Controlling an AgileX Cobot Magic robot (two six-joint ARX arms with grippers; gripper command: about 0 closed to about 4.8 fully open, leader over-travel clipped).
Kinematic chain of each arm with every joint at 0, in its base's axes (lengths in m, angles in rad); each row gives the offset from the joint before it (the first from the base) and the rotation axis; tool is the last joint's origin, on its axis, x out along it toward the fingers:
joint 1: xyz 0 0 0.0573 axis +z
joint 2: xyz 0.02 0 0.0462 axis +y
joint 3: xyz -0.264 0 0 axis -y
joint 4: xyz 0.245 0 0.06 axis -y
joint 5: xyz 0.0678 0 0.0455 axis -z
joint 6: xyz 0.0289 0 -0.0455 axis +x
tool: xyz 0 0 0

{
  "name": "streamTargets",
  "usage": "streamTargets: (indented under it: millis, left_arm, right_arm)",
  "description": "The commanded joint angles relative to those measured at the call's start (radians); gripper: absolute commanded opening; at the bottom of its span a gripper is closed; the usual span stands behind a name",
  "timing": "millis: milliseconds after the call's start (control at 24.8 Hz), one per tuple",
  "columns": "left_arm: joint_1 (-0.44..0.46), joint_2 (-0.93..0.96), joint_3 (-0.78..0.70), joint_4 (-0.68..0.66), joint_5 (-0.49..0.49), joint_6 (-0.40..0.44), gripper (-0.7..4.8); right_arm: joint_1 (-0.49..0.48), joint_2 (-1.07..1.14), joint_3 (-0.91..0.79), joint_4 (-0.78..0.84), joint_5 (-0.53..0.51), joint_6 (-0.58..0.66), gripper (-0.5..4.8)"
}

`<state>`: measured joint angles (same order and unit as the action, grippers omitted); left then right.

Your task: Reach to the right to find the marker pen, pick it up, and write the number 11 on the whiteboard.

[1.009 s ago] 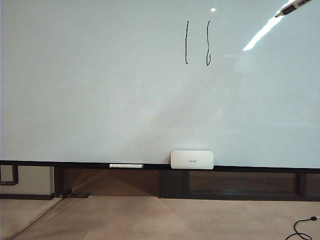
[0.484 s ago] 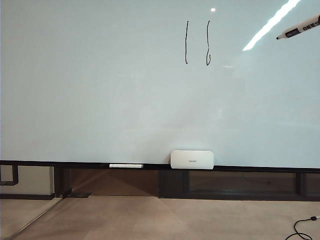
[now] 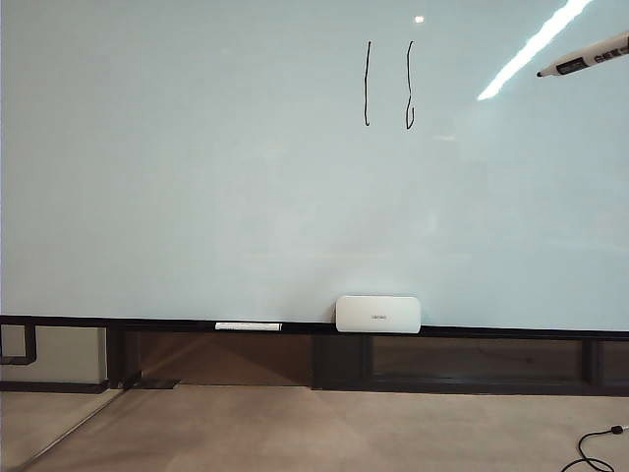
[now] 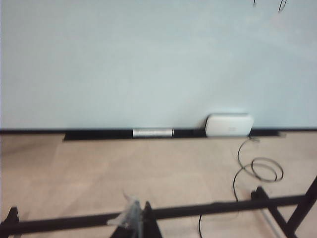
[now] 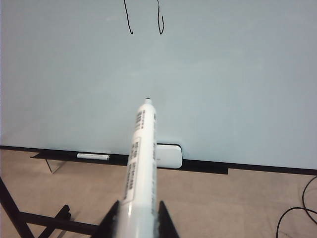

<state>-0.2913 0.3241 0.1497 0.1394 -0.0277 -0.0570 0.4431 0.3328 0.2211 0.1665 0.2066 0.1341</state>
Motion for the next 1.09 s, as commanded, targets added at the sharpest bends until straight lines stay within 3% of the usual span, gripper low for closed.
streamTargets:
  millis: [40, 484, 1090]
  left_arm:
    - [-0.001, -0.001, -0.033, 0.066, 0.003, 0.009, -0.05]
    - [-0.001, -0.002, -0.12, 0.161, 0.033, 0.092, -0.05]
    - [-0.001, -0.006, -0.141, 0.168, 0.047, 0.102, -0.05]
  right_arm:
    - [0.002, -0.053, -0.036, 0.018, 0.004, -0.003, -0.01]
    - [0.002, -0.209, -0.138, -0.01, -0.026, -0.031, -0.01]
    - [0.0, -0.231, -0.218, -0.012, -0.025, -0.069, 0.0]
